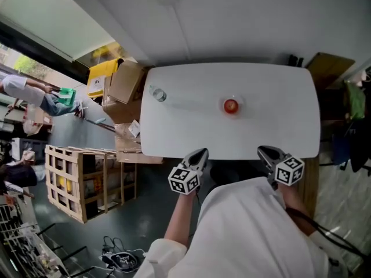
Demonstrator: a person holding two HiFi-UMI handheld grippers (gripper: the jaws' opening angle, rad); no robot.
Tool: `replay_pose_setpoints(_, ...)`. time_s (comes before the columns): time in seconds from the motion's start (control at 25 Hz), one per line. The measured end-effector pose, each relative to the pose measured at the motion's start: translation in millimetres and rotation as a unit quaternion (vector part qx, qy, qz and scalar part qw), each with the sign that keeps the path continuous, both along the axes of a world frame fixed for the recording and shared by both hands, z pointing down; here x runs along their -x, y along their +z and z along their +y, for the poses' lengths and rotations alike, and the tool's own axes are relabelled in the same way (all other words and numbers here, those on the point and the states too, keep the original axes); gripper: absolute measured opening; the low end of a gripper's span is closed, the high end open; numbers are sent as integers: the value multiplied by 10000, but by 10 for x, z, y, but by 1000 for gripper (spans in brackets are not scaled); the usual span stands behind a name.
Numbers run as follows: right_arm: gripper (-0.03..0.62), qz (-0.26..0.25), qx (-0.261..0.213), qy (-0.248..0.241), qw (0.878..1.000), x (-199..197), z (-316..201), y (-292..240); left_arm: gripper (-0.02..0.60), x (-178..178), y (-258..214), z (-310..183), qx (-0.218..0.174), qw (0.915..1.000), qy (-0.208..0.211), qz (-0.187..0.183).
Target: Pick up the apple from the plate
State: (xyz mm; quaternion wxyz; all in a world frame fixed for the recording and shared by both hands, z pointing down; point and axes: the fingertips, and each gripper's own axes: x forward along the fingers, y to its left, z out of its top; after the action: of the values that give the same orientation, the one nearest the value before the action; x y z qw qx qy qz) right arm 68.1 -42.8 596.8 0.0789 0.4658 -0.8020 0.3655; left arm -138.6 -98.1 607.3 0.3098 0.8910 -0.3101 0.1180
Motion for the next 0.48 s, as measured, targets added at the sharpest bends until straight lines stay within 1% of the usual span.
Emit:
replay_pose_setpoints(0.16, 43, -59, 108, -145, 9998, -131, -148, 20, 2, -234, 72, -231, -17, 9998, -23, -208)
replay_pose_setpoints(0.36, 43, -98, 235, -332, 9991, -313, -334, 70, 5, -590, 95, -578, -151, 9990, 76, -403)
replay_pose_setpoints(0.48, 43, -148, 321, -401, 9986, -420, -414, 108, 28, -793, 95, -748, -235, 9983, 135, -515)
